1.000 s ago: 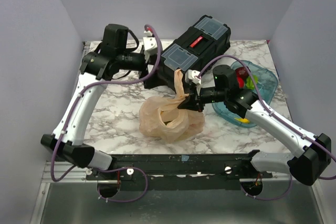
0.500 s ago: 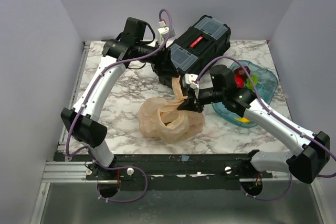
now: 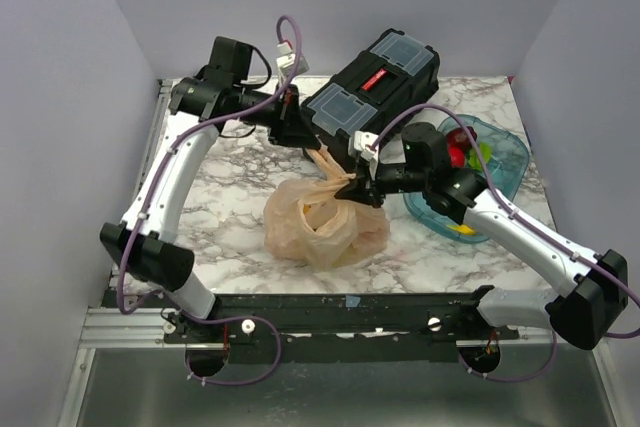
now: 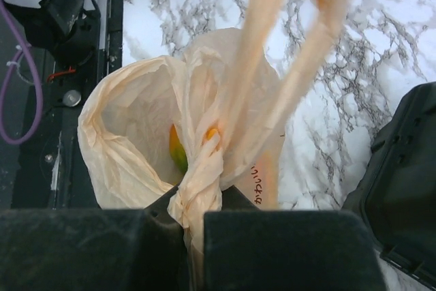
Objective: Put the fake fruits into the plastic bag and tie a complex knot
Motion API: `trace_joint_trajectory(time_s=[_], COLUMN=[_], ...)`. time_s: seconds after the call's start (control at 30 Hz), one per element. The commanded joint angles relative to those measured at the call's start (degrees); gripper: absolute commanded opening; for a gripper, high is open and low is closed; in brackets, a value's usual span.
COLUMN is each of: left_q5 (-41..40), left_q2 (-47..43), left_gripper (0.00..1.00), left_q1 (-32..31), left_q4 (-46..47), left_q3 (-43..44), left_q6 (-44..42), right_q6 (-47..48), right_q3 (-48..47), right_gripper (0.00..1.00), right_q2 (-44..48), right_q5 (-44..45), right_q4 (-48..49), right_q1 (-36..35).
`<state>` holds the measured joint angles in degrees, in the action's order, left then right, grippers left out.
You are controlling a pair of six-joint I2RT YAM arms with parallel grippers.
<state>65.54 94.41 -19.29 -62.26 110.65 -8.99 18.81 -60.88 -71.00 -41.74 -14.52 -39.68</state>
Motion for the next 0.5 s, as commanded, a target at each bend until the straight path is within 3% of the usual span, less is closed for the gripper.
trace_joint_trajectory(time_s=[0.0,0.1,0.23,0.37,0.47], left_q5=[4.2,2.3,-7.1,-23.6,-35.6], left_q2=[-14.3,-21.3,-28.5,-31.0,-29.7], left_gripper=[0.0,0.0,0.0,0.0,0.0], left_q1=[1.1,-0.8,-10.6,-19.6,-22.0], left_q4=[9.5,14.9,15.3,19.4,24.9], left_q3=[-9.4,-18.5,-32.5,-43.8,-49.2], left_q6=[-1.6,0.3,-3.7,-1.6,0.8], right_q6=[-8.6,-14.0,-21.1,-24.7,-26.7], right_q3=[3.2,3.3,2.9,1.6,1.3], right_gripper=[0.01,0.01,0.01,0.01,0.01], right_q2=[-0.2,-0.8,-1.0,-1.0,-0.3], right_q5=[4.7,8.6,12.1,13.8,14.2], right_q4=[0.5,3.1,6.1,7.4,7.8], right_q1=[-0.3,0.0,0.5,0.6,0.6])
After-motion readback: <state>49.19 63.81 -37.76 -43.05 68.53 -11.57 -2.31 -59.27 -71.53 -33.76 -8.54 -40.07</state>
